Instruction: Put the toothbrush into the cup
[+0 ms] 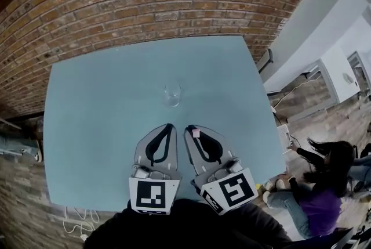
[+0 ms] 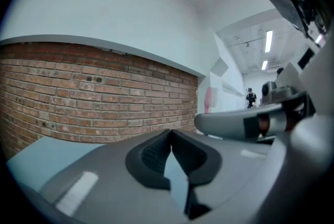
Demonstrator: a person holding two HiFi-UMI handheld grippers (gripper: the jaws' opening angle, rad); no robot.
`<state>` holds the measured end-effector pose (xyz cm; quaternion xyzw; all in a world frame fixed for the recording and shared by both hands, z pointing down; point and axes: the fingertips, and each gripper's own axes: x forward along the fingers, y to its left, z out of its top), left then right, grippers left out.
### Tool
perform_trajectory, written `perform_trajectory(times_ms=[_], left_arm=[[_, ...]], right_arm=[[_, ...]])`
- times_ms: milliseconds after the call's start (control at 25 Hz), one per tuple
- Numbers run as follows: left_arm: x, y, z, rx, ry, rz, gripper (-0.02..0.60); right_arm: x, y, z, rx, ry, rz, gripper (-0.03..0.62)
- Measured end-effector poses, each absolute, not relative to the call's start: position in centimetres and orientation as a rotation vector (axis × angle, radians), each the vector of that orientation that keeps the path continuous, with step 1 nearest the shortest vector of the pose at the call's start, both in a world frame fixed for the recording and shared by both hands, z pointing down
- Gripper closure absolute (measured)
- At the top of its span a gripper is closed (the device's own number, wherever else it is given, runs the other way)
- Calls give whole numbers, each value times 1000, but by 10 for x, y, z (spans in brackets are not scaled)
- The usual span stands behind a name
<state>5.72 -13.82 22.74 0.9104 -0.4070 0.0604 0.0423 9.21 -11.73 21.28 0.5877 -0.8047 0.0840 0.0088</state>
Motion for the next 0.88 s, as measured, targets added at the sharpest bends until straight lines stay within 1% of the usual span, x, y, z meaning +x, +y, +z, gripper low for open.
perform_trajectory(times_ms=[320,440,640,880], left_arm=[[55,-189,236,2726,-1385,211,574],[55,-209,259,2687,-1381,291,574],[53,-232,289,2632,-1391,337,574],[52,-249,306,2660,-1371,393,574]], right_arm=[[114,-171,202,1824,-2526,223,571],[117,-195,217,1802,-2518,276,571],[111,-220,254,1744,-2506,388,571],[114,-243,264,1772,-2480,385,571]])
